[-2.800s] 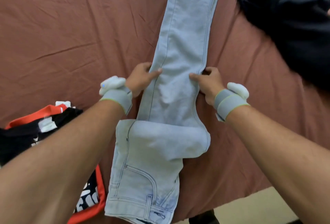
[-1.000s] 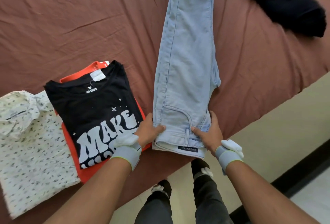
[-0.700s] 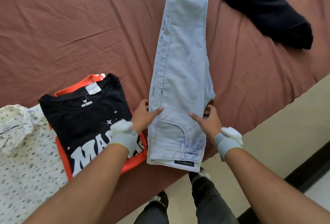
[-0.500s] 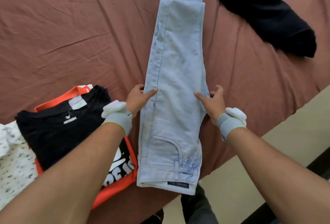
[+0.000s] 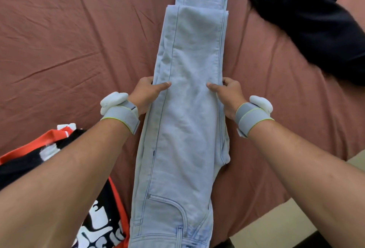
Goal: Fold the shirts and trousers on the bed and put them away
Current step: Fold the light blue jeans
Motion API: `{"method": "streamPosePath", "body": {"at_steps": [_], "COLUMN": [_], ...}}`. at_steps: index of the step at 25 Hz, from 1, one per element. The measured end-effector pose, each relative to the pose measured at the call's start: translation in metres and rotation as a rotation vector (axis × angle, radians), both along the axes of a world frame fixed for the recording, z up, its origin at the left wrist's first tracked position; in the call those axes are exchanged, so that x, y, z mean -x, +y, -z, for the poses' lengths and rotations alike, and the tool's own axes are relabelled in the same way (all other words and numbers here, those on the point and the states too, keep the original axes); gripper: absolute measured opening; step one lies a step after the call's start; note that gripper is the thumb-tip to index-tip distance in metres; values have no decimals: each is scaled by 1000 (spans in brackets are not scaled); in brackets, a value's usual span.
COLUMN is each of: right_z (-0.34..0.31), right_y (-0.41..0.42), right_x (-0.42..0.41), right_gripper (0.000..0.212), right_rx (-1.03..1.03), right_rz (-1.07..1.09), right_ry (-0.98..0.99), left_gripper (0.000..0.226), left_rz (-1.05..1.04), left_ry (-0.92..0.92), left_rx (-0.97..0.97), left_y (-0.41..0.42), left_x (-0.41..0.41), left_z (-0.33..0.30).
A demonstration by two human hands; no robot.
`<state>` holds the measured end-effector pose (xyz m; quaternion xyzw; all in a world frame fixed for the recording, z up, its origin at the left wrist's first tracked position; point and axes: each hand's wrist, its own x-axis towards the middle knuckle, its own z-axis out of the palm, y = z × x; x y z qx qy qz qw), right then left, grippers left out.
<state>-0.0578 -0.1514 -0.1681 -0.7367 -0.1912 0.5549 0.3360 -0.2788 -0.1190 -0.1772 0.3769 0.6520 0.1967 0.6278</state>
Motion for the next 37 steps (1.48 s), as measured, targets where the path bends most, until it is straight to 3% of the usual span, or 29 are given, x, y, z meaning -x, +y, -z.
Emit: {"method": "streamPosePath", "body": {"at_steps": [7, 12, 16, 21, 23, 26, 28, 30, 32, 34, 37], "right_z": [0, -25, -89, -115, -105, -79, -57, -33, -20, -13, -13], "right_y": [16, 51, 113, 145, 130, 94, 51, -9, -66, -102, -131], "right_x": [-3, -6, -21, -39, -41, -38, -32, -23, -6, 9, 29], "right_gripper": [44, 47, 43, 39, 46, 67, 75, 82, 87, 88, 68], "right_rx": [24, -160, -365, -365, -312, -287, -276, -132, 11, 79, 99], "right_rz": [53, 151, 161, 100, 17, -16, -6, -25, -24, -39, -57], "right_ry": [-10, -68, -183, -194, -201, -323, -358, -340, -299, -239, -168], "left_gripper": [20, 10, 9, 17, 34, 68, 79, 84, 82, 66, 50], "left_rz": [-46, -92, -114, -118, -111, -47, -45, -45, -20, 10, 46], "left_ry": [-21, -82, -152, -108, -21, 254, 279, 271, 285, 306, 185], "left_rx": [24, -125, -343, -325, -297, -237, -94, 25, 16, 12, 44], "left_y": [11, 42, 114, 148, 136, 102, 57, -2, -53, -87, -123], "left_x": [-4, -8, -29, -42, -35, -16, -4, 1, 5, 8, 24], "left_z": [4, -23, -78, -105, -90, -62, -40, -22, -9, -5, -4]}}
